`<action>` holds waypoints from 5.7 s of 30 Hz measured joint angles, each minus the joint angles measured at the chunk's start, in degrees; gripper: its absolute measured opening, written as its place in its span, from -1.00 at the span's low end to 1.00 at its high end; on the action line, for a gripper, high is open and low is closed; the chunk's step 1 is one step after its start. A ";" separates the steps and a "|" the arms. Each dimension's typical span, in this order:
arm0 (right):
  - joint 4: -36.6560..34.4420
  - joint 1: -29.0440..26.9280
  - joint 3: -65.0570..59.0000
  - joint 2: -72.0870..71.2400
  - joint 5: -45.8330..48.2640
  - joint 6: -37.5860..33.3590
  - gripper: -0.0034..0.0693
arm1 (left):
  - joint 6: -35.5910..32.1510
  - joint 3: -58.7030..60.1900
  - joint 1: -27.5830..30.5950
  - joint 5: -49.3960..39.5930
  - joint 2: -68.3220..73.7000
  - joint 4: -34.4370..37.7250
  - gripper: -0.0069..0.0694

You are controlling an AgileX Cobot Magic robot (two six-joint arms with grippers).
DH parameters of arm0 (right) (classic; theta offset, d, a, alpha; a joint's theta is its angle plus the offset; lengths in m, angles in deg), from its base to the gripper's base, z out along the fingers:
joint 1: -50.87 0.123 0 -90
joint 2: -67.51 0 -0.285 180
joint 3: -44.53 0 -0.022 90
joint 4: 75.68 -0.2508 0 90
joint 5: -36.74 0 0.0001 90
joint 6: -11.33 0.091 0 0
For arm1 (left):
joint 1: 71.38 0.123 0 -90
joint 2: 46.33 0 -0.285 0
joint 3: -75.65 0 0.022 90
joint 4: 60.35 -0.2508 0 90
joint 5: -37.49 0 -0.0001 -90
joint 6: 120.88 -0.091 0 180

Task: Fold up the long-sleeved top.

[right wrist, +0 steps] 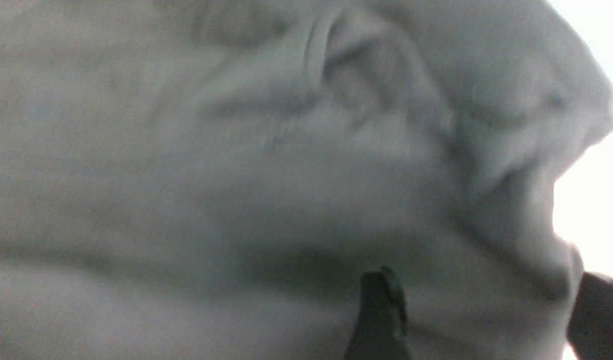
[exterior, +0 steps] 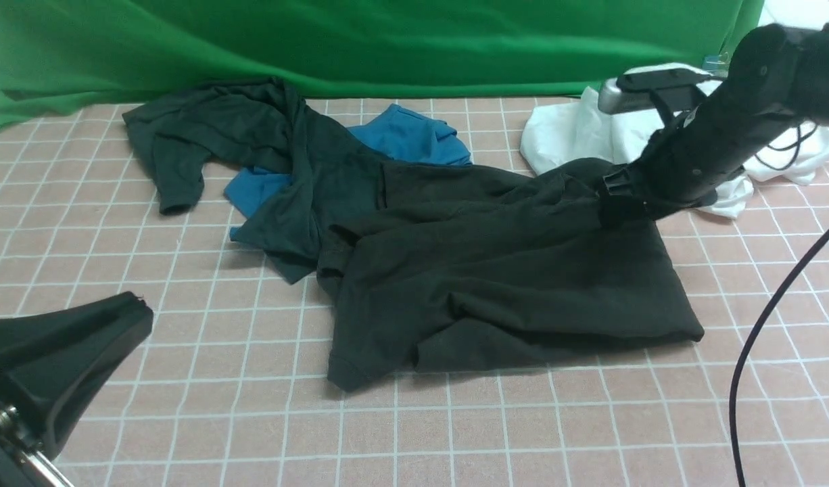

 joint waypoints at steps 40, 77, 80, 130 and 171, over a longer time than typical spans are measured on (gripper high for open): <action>1.15 0.86 -49.76 -66.97 -11.57 11.69 -0.52 | 2.67 0.00 0.07 0.44 -3.93 -4.24 -0.77; 8.58 -6.72 -84.41 -111.59 -37.06 7.10 -0.83 | 2.71 0.00 0.07 0.44 -3.93 -4.49 -0.77; 8.58 -6.72 -84.41 -111.66 -34.17 7.10 -0.83 | 2.71 0.00 0.07 0.46 -3.93 -4.49 -0.77; 8.69 -6.72 -84.41 -111.78 -33.59 7.39 -0.54 | 2.76 7.55 22.11 7.06 -11.00 4.28 -0.77; 8.69 -6.74 -84.41 -111.83 -33.61 7.39 -0.31 | 2.77 25.71 31.35 7.08 -21.94 10.14 -0.77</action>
